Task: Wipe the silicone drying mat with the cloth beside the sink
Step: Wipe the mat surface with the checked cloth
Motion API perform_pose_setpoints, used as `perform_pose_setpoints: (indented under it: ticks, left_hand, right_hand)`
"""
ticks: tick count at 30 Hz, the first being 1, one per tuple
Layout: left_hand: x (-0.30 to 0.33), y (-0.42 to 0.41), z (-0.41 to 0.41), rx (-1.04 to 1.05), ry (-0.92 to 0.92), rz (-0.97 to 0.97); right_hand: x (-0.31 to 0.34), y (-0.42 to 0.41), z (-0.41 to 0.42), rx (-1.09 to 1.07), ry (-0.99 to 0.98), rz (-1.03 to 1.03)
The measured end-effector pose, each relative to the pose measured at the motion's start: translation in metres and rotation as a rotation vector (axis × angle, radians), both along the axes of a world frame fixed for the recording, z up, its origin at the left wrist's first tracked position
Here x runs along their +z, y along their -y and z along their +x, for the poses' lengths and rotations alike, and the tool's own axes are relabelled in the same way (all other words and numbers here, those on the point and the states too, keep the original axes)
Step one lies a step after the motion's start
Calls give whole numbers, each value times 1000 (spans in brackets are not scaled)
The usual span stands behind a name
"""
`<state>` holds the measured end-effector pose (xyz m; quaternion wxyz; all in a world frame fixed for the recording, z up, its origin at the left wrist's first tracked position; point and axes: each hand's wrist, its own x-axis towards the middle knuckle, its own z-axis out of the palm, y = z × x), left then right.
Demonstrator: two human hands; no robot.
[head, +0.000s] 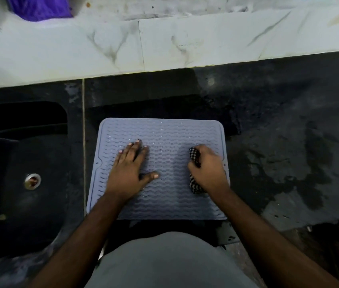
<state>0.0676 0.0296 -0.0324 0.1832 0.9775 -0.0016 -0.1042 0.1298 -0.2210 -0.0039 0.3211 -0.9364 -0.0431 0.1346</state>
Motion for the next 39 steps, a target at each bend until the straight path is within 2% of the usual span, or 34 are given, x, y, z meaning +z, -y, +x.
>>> perform_pose_setpoints:
  ticks: [7, 12, 19, 23, 28, 32, 36, 37, 39]
  left_hand:
    - [3, 2, 5, 42, -59, 3]
    - [17, -19, 6, -41, -129, -66]
    - [28, -69, -13, 77, -128, 106]
    - [24, -76, -18, 122, -143, -2]
    - [27, -75, -18, 105, -127, -1]
    - [16, -85, -22, 58, -64, -114]
    - [19, -119, -22, 58, -199, -330]
    - [22, -127, -23, 67, -193, -319]
    - [24, -134, -27, 47, -108, -126]
  right_hand:
    - [-12, -81, -13, 119, -25, 174]
    - [-13, -79, -8, 75, -97, 264]
    - [-16, -82, -7, 22, -51, 182]
    - [-12, -111, -12, 83, -48, 171]
    - [-15, -161, -22, 43, -41, 279]
    - [-20, -192, -23, 156, -26, 268]
    - [-28, -193, -26, 119, -56, 272]
    - [-28, -192, -28, 102, -66, 272]
    - [-28, -195, -31, 53, -58, 256]
